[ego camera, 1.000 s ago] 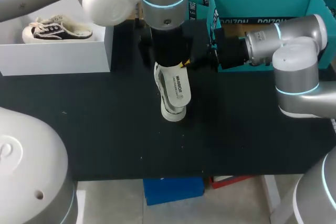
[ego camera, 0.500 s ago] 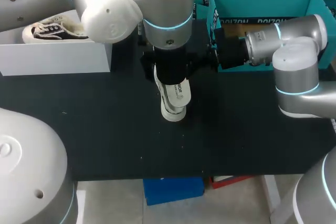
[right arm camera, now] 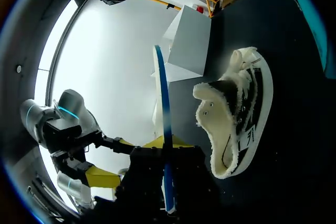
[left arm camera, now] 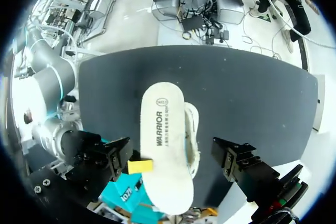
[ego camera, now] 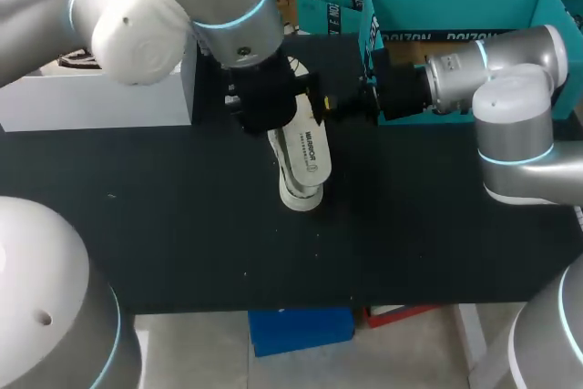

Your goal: Take the shoe out of the shoebox, open the shoe tongue, remove and reinsert the insole, then place the shoe into the shoebox

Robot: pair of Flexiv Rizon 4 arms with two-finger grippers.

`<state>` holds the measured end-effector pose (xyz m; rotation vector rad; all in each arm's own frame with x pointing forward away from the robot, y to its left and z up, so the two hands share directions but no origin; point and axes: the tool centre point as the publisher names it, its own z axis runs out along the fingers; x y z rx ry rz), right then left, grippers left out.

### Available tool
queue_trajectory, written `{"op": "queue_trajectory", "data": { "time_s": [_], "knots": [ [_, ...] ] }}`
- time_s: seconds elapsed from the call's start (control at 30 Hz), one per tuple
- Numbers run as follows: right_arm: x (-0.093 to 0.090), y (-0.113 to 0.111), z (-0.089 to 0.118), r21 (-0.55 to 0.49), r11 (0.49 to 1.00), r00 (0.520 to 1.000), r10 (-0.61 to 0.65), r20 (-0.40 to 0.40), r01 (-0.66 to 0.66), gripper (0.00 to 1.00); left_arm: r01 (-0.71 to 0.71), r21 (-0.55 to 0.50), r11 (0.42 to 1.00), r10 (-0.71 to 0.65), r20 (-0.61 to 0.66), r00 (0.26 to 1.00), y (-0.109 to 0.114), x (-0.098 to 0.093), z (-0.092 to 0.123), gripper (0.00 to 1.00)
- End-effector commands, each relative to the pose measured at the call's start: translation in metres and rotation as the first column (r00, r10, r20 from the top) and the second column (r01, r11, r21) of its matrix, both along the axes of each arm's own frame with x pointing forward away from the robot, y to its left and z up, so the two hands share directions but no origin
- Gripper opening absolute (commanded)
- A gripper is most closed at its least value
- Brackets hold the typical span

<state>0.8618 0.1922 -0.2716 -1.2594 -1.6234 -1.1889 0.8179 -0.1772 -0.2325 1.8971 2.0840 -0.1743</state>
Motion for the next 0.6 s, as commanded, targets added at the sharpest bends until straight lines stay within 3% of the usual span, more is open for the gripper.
{"op": "queue_trajectory", "data": {
  "time_s": [0.03,0.23,0.6],
  "knots": [
    [0.0,0.001,-0.001,0.0,1.0,1.0,-0.002,0.0,0.002,0.0,0.042,-0.363,0.931,-0.034,0.029,0.999,0.028,0.001,-0.01,1.0],
    [0.0,0.001,-0.001,0.0,1.0,1.0,-0.002,0.0,0.002,0.0,0.079,-0.514,0.854,-0.072,0.035,0.997,0.036,0.003,-0.016,1.0],
    [0.0,0.001,-0.001,0.0,1.0,1.0,-0.002,0.0,0.002,0.0,0.123,-0.612,0.781,-0.112,0.057,0.992,0.04,0.008,-0.027,1.0]
  ]
}}
